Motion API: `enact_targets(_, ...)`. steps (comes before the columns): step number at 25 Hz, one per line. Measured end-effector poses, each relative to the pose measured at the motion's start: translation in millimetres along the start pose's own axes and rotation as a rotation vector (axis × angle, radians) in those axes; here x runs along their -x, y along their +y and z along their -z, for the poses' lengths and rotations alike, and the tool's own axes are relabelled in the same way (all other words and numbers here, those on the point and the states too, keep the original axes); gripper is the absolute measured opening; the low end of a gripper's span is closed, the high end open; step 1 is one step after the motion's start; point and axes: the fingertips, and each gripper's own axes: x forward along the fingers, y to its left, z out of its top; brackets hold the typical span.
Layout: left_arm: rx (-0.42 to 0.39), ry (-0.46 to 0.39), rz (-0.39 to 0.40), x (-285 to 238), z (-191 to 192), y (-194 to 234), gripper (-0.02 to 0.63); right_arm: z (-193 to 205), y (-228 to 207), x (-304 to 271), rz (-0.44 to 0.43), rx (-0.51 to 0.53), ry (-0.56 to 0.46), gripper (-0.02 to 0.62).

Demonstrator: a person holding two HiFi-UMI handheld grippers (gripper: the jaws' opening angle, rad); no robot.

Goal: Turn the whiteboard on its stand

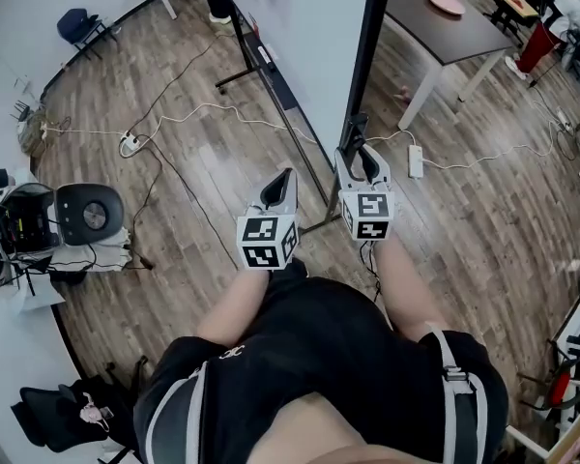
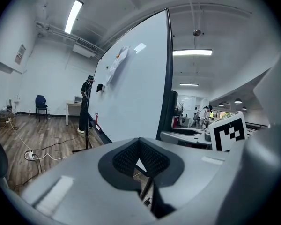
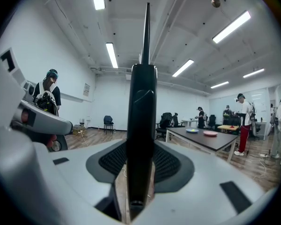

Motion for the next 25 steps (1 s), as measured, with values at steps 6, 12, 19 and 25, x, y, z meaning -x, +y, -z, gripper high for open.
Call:
enact_targets(6, -0.019, -0.008, 0.017, 12.2, -2.7, -10.0, 0.009, 0.8, 7.4, 23.6, 0.021, -0.001, -0.008, 0.175)
enact_targets(12, -0.028, -0.007, 0.031, 14.1, 1.2, -20.0, 0.009, 4.3, 3.6, 27.5, 0.029, -0.011, 0.001, 0.175)
enact_targets(19, -0.014, 0.000, -0.003, 37.6, 11.5, -22.0, 0.009, 3.6, 1.5, 31.0, 0.033, -0.011, 0.001, 0.175)
enact_targets(25, 0.003, 0.010, -0.034, 56.6, 26.4, -15.2, 0.009, 5.8, 3.5, 38.1, 0.044, -0.006, -0.003, 0.175)
